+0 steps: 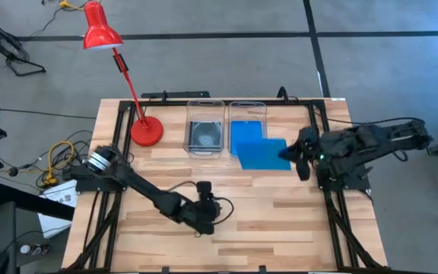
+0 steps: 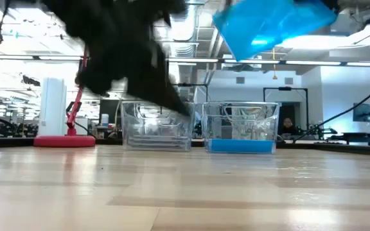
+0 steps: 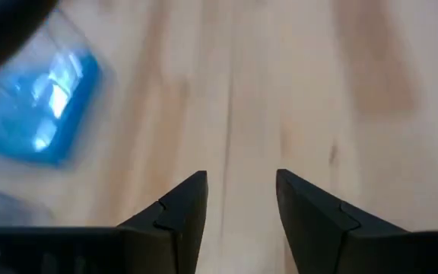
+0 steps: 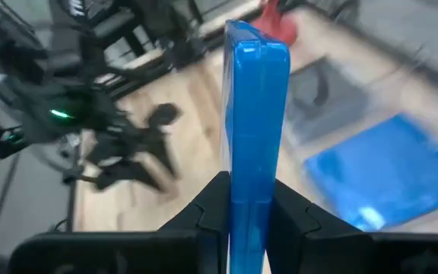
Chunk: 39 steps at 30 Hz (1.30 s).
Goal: Pick & place jewel cases by type
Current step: Put the blue cd case into the right transparent bin
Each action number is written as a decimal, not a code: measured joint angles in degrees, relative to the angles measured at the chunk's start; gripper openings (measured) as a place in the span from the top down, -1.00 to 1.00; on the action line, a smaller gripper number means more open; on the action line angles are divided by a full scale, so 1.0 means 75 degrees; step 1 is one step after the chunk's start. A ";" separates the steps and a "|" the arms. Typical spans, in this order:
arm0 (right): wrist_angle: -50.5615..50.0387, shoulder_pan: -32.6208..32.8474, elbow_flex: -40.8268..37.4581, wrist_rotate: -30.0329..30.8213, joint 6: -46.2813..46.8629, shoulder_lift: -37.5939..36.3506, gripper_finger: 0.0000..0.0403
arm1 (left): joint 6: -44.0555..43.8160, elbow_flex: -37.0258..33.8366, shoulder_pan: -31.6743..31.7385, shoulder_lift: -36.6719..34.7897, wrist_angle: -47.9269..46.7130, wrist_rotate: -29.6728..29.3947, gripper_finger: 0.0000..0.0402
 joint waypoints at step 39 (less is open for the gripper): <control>-0.5190 -0.4472 0.5966 -0.2450 -0.5664 0.6288 0.75 | 0.2811 -0.5833 -0.0309 -0.8847 0.4262 -0.1092 0.24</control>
